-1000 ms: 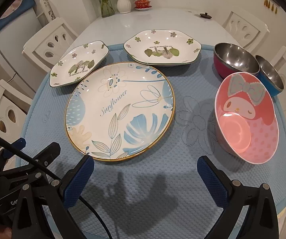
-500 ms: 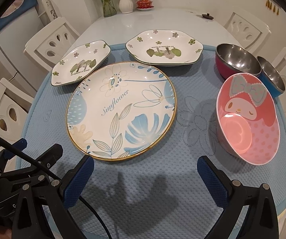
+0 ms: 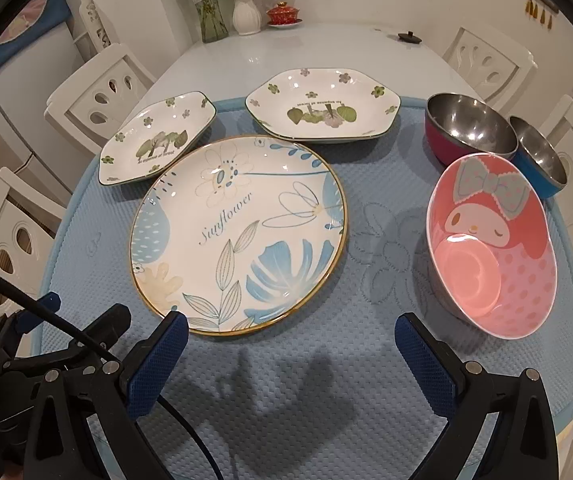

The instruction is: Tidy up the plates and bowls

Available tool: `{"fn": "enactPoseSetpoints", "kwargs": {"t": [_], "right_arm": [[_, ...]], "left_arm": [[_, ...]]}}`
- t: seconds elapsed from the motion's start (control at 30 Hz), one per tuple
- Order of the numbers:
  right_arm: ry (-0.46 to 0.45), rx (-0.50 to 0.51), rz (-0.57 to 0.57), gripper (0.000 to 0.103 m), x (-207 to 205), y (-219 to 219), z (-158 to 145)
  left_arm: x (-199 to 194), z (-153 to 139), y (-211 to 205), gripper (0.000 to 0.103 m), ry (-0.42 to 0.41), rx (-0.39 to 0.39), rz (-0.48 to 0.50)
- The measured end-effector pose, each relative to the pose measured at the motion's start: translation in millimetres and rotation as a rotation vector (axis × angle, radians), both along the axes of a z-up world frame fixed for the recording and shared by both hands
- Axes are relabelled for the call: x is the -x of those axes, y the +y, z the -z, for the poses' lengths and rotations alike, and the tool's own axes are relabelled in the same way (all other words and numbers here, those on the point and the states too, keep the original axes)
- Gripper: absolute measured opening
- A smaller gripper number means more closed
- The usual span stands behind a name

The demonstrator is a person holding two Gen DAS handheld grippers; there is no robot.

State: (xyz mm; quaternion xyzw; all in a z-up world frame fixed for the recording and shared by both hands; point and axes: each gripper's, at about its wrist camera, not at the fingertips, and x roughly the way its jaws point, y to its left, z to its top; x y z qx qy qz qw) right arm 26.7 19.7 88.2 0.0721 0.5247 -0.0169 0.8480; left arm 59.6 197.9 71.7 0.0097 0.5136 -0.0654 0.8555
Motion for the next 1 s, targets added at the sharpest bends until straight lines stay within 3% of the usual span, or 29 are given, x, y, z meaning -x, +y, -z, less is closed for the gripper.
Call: {"fn": "enactPoseSetpoints", "kwargs": {"t": [0.6, 0.77, 1.0], "right_arm": [[0.025, -0.054, 0.012, 0.100, -19, -3, 12], [0.042, -0.108, 0.051, 0.084, -37, -6, 22], [0.084, -0.109, 0.151, 0.082, -64, -19, 41]], "left_arm": [[-26, 4, 8, 0.101, -0.003, -0.004, -0.008], [-52, 4, 12, 0.101, 0.000, 0.046, -0.006], [-85, 23, 5, 0.080, 0.080, 0.103, 0.033]]}}
